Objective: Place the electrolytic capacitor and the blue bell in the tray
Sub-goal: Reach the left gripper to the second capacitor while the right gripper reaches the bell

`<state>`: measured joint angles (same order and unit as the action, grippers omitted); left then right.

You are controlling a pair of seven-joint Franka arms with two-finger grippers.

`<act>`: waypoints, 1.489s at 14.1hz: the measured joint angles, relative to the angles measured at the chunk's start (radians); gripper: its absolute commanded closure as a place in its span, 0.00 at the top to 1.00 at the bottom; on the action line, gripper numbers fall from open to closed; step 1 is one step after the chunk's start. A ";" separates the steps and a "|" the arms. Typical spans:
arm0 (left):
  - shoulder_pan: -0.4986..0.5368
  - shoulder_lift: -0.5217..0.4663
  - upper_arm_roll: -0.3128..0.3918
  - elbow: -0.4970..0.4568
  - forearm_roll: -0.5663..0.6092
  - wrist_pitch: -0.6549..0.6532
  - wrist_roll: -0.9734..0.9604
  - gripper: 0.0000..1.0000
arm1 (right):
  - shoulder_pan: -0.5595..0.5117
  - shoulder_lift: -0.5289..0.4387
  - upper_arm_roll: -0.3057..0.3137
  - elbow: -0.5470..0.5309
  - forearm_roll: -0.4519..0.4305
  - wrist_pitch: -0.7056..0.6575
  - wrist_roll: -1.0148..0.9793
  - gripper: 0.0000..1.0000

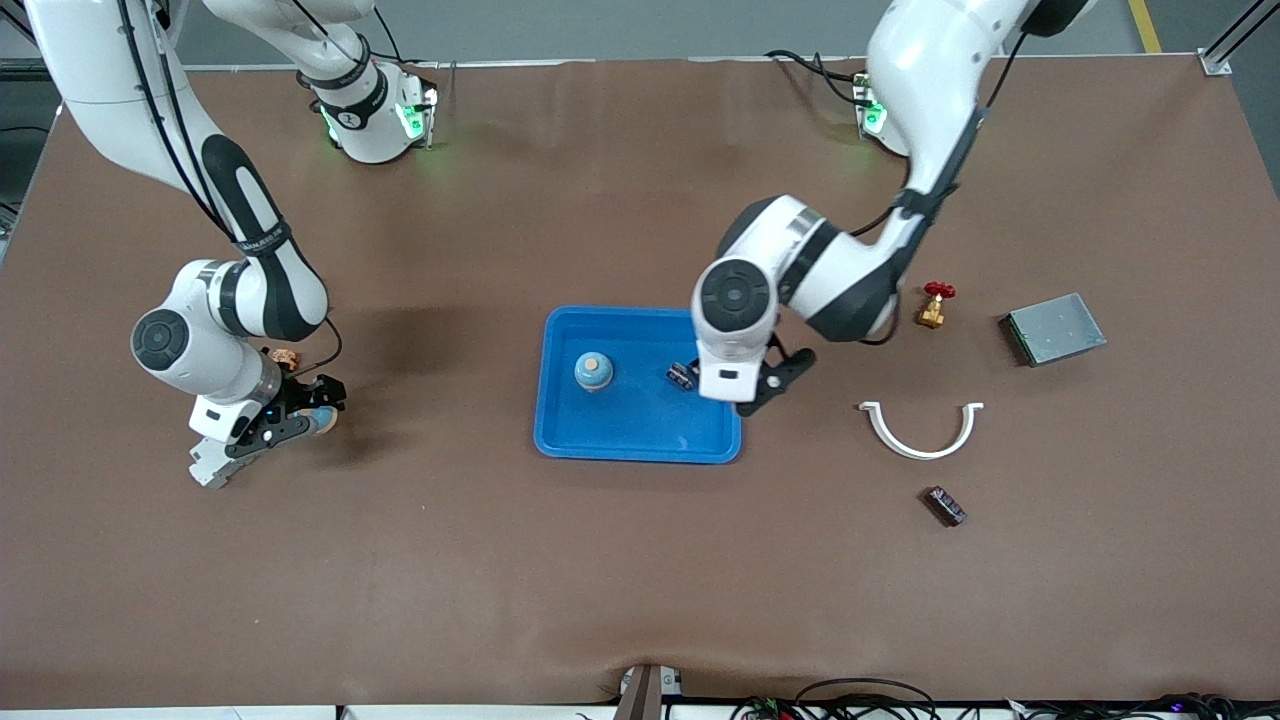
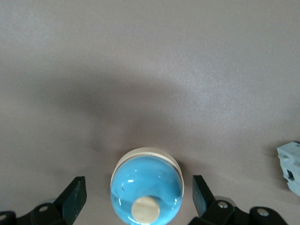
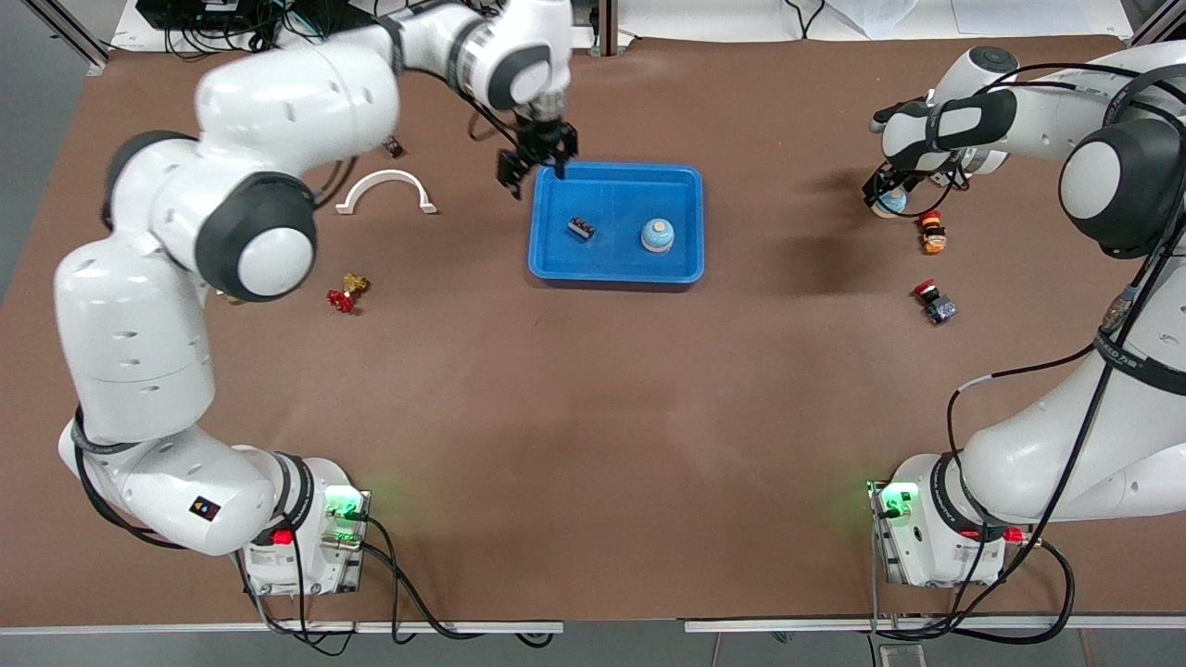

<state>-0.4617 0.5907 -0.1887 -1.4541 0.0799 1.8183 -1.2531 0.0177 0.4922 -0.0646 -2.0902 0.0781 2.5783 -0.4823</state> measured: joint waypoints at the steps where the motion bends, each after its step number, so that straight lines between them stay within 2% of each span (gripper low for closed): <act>1: 0.033 -0.025 0.001 0.000 0.000 -0.025 0.070 1.00 | -0.002 0.000 0.000 -0.003 0.000 0.000 0.000 1.00; 2: 0.068 -0.044 0.002 -0.001 0.001 -0.039 0.138 1.00 | -0.003 0.000 0.000 -0.004 0.000 0.000 -0.001 0.87; 3: 0.107 -0.054 0.003 -0.002 0.001 -0.043 0.204 1.00 | -0.003 0.000 0.000 -0.004 0.000 0.000 -0.001 0.46; 4: 0.148 -0.058 0.005 -0.003 0.003 -0.043 0.270 1.00 | -0.003 0.000 0.000 -0.005 0.000 0.000 -0.001 0.18; 5: 0.193 -0.058 0.007 -0.004 0.009 -0.042 0.336 1.00 | -0.003 0.000 0.001 -0.005 0.000 -0.001 -0.002 0.00; 8: 0.336 -0.056 0.009 -0.013 0.026 0.003 0.509 1.00 | -0.003 -0.008 0.001 -0.004 -0.001 -0.002 -0.001 0.00; 11: 0.429 -0.032 0.009 -0.017 0.027 0.103 0.583 1.00 | -0.003 -0.012 0.008 0.004 0.000 -0.012 0.006 0.00; 16: 0.483 0.053 0.015 -0.019 0.027 0.218 0.584 1.00 | 0.063 -0.068 0.030 0.125 0.000 -0.264 0.228 0.00; 21: 0.513 0.122 0.045 -0.019 0.027 0.335 0.553 1.00 | 0.222 -0.093 0.037 0.251 0.000 -0.379 0.563 0.00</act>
<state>0.0514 0.7126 -0.1435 -1.4728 0.1070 2.1537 -0.6998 0.2398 0.3987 -0.0277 -1.8392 0.0784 2.1995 0.0810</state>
